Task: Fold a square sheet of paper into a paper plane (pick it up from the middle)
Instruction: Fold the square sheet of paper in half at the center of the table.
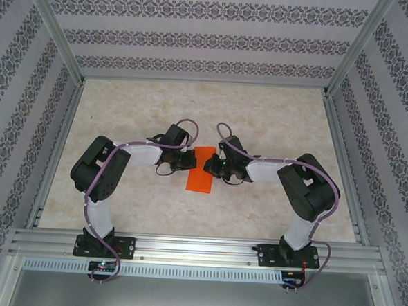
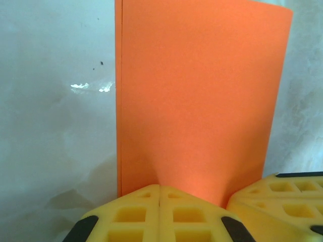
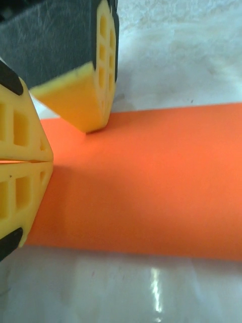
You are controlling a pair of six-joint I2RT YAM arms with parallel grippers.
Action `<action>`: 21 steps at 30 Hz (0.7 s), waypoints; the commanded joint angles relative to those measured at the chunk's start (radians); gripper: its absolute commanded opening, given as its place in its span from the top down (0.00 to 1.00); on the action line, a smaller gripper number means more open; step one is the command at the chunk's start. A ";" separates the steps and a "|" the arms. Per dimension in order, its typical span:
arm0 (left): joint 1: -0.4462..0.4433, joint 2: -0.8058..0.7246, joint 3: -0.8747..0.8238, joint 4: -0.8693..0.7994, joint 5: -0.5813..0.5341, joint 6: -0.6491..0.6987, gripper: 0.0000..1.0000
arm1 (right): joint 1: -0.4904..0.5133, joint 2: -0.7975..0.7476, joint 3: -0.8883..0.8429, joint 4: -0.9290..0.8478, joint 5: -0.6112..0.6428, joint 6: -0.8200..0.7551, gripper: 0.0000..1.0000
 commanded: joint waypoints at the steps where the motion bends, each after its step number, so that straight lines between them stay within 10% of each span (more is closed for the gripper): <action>1: -0.014 0.041 -0.003 -0.062 -0.042 0.031 1.00 | -0.010 0.028 -0.033 0.034 -0.002 -0.029 0.90; 21: -0.016 0.040 -0.010 -0.067 -0.038 0.041 1.00 | 0.007 -0.116 -0.081 0.053 -0.055 -0.031 0.88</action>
